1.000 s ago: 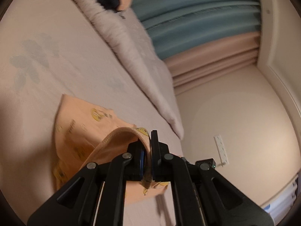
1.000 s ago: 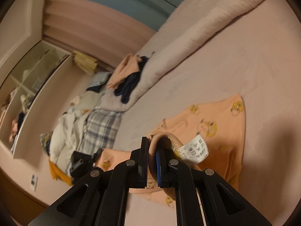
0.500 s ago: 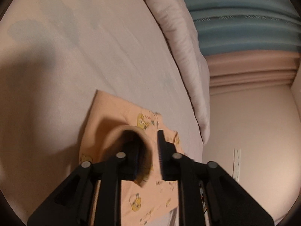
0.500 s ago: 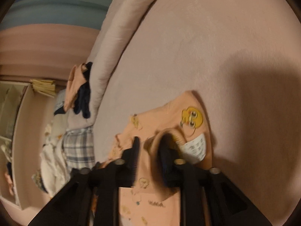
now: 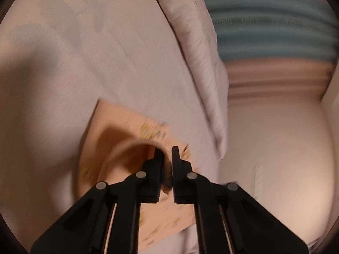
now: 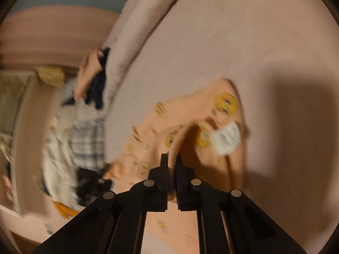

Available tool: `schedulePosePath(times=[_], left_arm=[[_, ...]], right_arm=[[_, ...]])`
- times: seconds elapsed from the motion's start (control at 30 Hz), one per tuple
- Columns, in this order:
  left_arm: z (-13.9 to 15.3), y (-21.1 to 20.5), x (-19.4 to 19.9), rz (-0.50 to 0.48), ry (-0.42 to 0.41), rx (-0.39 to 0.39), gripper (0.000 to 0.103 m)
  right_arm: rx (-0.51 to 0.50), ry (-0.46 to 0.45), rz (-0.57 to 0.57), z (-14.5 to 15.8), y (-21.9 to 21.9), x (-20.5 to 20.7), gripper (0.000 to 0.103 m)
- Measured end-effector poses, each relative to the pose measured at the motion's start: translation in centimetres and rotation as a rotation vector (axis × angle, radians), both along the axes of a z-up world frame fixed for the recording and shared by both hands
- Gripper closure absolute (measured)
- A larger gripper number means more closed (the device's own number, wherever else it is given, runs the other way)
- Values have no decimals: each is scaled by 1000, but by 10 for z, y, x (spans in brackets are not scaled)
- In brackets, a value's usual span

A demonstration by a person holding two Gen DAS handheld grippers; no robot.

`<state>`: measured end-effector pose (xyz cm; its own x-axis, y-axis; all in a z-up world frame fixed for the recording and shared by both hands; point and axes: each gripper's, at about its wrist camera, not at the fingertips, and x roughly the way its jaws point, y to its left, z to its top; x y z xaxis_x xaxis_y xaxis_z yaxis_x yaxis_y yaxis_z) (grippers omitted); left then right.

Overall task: Fold small clothes
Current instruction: 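Carry the held hem over onto the collar with both grippers and lower it, then open both grippers and release the hem onto the folded shirt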

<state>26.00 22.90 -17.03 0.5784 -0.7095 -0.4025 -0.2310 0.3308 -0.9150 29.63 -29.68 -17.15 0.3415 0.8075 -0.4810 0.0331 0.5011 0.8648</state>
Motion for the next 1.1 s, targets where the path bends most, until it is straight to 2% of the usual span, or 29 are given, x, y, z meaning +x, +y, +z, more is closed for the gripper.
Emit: schedulePosePath(times=[0.07,0.1,0.17,0.2,0.27,0.3,0.33,0.4,0.47,0.53,0.63,0.8,0.9,1.07,1.1], left_arm=[[-9,10,9,134,41,-129,97],[-14,13,12,187,65,-158,97],[-23,14,20,231,124,-109,92],[-25,15,23,238,139,-69,91],[-28,19,22,256,171,-11,74],[-31,22,20,248,177,-17,58],[-32,25,17,234,179,-21,54],[-28,27,14,172,167,5,54],[-12,31,3,136,130,122,54],[2,29,-9,92,68,199,54],[15,19,-39,4,-21,225,54],[17,7,-85,-65,-75,342,54],[9,4,-107,-87,-71,374,54],[-9,-8,-120,-116,-58,342,56],[-10,-10,-121,-119,-64,343,58]], right_arm=[[99,19,-100,0,-6,14,94],[140,31,-150,-3,-9,21,94],[152,79,-256,-14,-19,33,94],[156,92,-271,-19,-21,38,89],[117,138,-285,-28,-29,43,68],[104,141,-299,-29,-34,40,55],[106,118,-299,-27,-36,36,55],[41,63,-275,-18,-42,25,55],[-53,20,-256,-7,-42,13,55],[-135,-39,-215,5,-38,-1,55],[-230,-120,-144,17,-34,-27,55],[-351,-211,-70,26,-31,-68,55],[-405,-234,-15,26,-30,-83,55],[-446,-226,39,21,-4,-88,55],[-467,-244,47,20,0,-90,67]])
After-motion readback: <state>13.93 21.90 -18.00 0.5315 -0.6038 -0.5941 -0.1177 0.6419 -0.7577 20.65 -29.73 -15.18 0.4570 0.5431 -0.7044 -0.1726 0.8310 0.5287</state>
